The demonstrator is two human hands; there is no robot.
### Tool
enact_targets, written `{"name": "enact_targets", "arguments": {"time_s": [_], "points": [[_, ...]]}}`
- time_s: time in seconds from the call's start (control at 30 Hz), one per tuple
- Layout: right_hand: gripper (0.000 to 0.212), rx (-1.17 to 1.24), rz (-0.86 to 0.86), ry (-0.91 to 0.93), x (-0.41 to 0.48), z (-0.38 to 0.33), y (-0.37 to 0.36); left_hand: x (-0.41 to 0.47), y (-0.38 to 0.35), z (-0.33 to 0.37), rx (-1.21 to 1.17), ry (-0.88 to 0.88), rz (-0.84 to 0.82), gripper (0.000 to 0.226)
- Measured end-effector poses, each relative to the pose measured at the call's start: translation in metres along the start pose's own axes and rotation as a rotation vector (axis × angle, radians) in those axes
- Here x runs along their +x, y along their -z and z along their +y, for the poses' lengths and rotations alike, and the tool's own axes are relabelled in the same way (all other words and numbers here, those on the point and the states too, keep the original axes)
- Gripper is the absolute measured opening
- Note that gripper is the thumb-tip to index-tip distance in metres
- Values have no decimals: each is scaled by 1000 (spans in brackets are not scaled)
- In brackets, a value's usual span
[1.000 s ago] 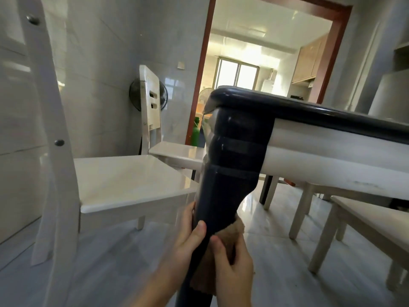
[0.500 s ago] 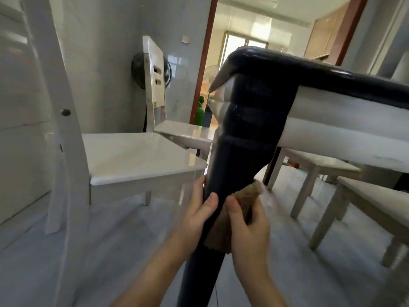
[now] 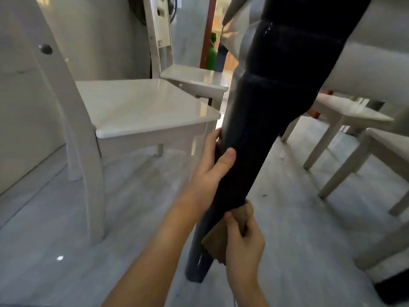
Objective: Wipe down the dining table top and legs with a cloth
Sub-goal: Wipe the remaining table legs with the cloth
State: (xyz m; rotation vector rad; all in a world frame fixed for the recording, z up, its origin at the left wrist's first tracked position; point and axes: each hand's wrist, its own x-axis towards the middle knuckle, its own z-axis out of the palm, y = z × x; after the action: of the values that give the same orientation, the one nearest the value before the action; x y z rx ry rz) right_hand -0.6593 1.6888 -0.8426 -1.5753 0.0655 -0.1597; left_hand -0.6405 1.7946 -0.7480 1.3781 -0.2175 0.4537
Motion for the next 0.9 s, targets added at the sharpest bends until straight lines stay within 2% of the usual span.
{"name": "enact_targets", "arguments": {"time_s": [0.1, 0.2, 0.3, 0.4, 0.43, 0.57, 0.67, 0.83, 0.9], "points": [[25, -63, -54, -63, -7, -6, 15, 7, 4, 2, -15, 90, 123, 36], [8, -167, -192, -165, -5, -36, 40, 15, -1, 17, 50, 227, 222, 45], [17, -208, -234, -290, -14, -83, 65, 15, -14, 44, 139, 347, 282, 34], [6, -211, -232, -411, -27, -137, 91, 3, -24, 74, 261, 493, 272, 32], [8, -246, -225, -425, -31, -156, 101, -5, -26, 89, 337, 559, 269, 29], [6, -334, -238, -393, -40, -251, 146, -45, -51, 183, 597, 781, 219, 15], [9, -405, -259, -385, -50, -339, 184, -66, -86, 280, 646, 881, 171, 11], [8, -454, -341, -263, -67, -496, 254, -74, -155, 442, 747, 853, 122, 13], [17, -498, -352, -231, -74, -532, 284, -82, -181, 490, 761, 847, 125, 16]]}}
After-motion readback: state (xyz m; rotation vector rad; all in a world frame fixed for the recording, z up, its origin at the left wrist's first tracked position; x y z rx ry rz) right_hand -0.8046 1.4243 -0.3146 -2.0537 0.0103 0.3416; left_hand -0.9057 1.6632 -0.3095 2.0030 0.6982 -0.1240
